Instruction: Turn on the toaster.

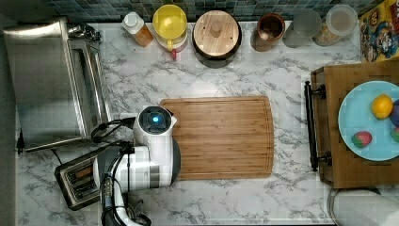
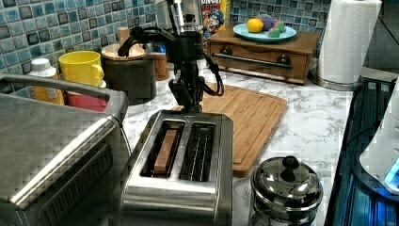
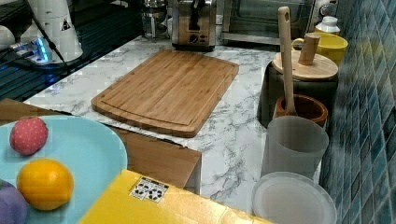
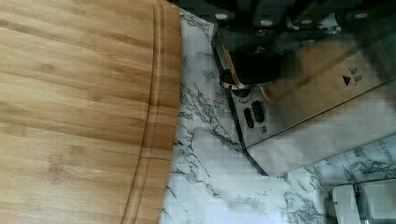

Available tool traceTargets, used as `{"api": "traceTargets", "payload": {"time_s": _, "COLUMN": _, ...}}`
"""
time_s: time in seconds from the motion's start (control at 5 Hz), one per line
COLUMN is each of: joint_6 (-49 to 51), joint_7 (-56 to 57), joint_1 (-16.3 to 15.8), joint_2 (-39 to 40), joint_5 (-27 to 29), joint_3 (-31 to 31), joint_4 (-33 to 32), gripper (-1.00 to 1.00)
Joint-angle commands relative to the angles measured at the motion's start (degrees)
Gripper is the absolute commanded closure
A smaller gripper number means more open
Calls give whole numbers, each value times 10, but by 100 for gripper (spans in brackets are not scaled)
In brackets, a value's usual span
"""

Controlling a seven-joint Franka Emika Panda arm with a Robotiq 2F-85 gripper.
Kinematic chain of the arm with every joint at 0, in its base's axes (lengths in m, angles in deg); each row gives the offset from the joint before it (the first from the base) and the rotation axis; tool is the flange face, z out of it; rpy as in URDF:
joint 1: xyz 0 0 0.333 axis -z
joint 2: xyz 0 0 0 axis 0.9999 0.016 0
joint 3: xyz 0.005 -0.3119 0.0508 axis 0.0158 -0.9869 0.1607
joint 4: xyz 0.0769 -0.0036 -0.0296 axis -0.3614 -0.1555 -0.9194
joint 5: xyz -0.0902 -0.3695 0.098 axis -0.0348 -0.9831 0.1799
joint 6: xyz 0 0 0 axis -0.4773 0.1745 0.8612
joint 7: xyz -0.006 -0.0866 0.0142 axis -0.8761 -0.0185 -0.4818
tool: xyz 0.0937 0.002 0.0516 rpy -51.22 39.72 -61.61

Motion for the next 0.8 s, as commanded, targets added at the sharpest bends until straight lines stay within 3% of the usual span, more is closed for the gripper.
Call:
{"api": "traceTargets", "payload": {"time_s": 0.2, "joint_6": -27, "joint_7": -20, "joint_1": 8, "joint_2": 57, "joint_5": -30, "joint_3": -17, "joint_4": -87, "gripper": 100}}
{"api": "traceTargets", "payload": {"time_s": 0.8, "joint_6": -27, "joint_7": -19, "joint_1": 4, "joint_2": 57, "joint_5": -29, "joint_3": -21, "joint_4": -87, "gripper": 100}}
